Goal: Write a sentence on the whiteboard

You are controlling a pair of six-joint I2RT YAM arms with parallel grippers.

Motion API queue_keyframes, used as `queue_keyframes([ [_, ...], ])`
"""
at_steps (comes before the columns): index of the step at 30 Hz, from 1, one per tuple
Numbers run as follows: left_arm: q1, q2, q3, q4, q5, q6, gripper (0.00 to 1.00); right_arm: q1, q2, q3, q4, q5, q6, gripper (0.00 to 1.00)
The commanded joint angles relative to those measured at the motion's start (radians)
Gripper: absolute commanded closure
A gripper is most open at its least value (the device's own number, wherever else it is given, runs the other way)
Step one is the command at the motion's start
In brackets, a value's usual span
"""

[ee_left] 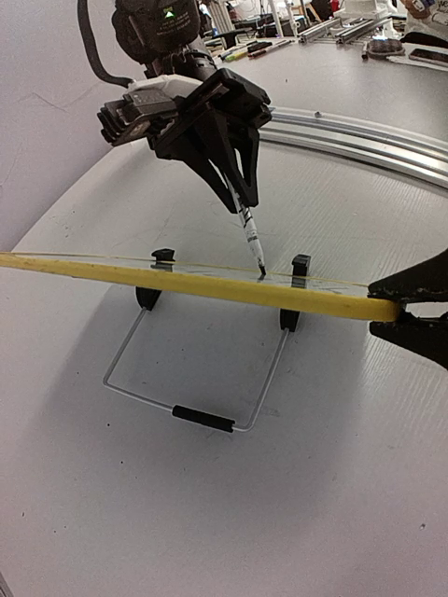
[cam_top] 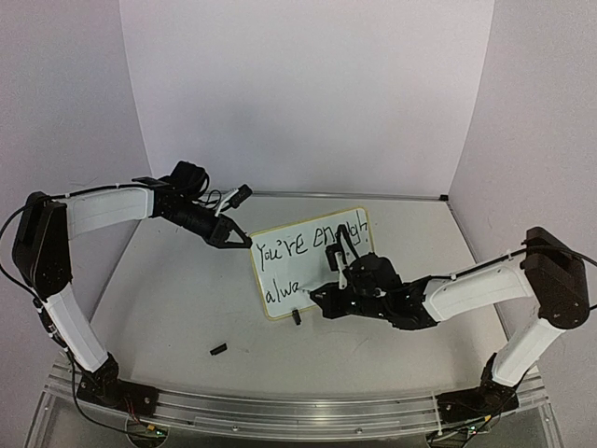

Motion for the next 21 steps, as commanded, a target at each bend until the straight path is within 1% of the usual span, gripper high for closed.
queue_keyframes([
  [1, -0.014, -0.004, 0.015, -0.04, -0.06, 0.065, 1.0, -0.006, -0.011, -0.02, 0.002, 0.035, 0.01, 1.0],
  [15, -0.015, -0.007, 0.014, -0.04, -0.062, 0.064, 1.0, -0.006, -0.096, -0.018, 0.013, 0.05, -0.012, 1.0],
  [21, -0.015, -0.007, 0.014, -0.04, -0.063, 0.065, 1.0, -0.006, -0.073, 0.009, 0.013, 0.056, -0.026, 1.0],
])
